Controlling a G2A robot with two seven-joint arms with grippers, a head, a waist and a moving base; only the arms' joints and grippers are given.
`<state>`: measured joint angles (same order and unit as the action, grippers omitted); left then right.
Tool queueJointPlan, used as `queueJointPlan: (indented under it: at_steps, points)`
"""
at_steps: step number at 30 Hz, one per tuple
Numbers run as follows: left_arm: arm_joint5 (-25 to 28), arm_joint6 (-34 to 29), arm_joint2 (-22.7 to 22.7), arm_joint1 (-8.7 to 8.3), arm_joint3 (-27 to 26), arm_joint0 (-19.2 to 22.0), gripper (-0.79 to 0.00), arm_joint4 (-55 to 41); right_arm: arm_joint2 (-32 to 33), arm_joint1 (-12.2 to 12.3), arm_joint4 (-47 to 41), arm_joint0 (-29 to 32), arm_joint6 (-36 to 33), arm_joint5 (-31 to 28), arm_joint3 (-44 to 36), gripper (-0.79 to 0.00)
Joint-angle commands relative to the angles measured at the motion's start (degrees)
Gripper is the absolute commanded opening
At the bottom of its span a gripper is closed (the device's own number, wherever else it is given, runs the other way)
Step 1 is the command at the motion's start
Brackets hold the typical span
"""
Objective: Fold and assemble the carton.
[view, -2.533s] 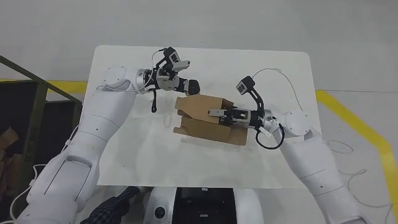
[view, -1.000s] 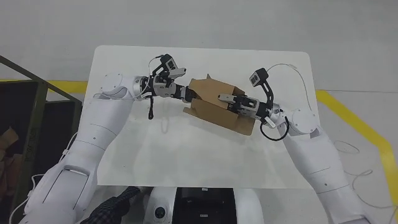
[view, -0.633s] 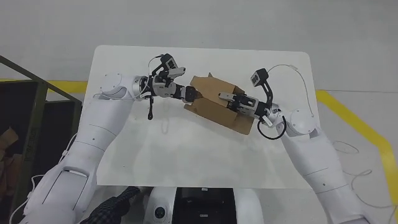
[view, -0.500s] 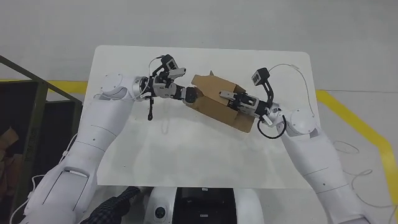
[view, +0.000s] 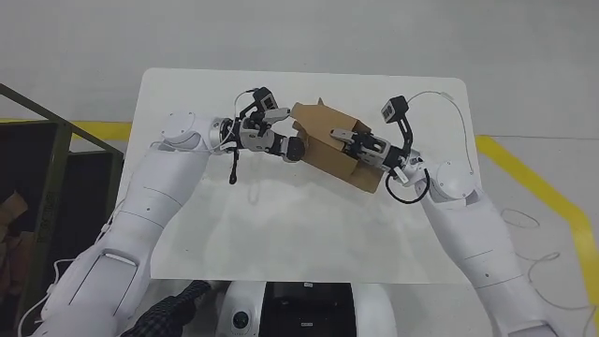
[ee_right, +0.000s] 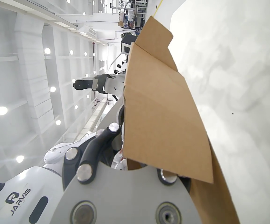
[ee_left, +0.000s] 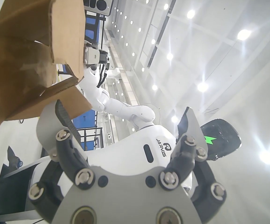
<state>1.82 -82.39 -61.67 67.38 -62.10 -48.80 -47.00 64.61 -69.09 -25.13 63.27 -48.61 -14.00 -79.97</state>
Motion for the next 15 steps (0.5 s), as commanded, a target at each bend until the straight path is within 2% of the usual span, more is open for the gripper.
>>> queueJointPlan:
  at_steps: [1, 15]
  points:
    - [0.1, 0.0, 0.4, 0.16, 0.3, 0.2, 0.000, 0.0, -0.1, 0.0, 0.1, 0.0, 0.2, 0.0, -0.3, -0.785]
    - [1.2, 0.4, 1.6, 0.88, 3.3, 1.9, 0.000, 0.4, 0.1, -0.2, -1.8, 0.9, 0.5, 0.3, -2.0, -0.785]
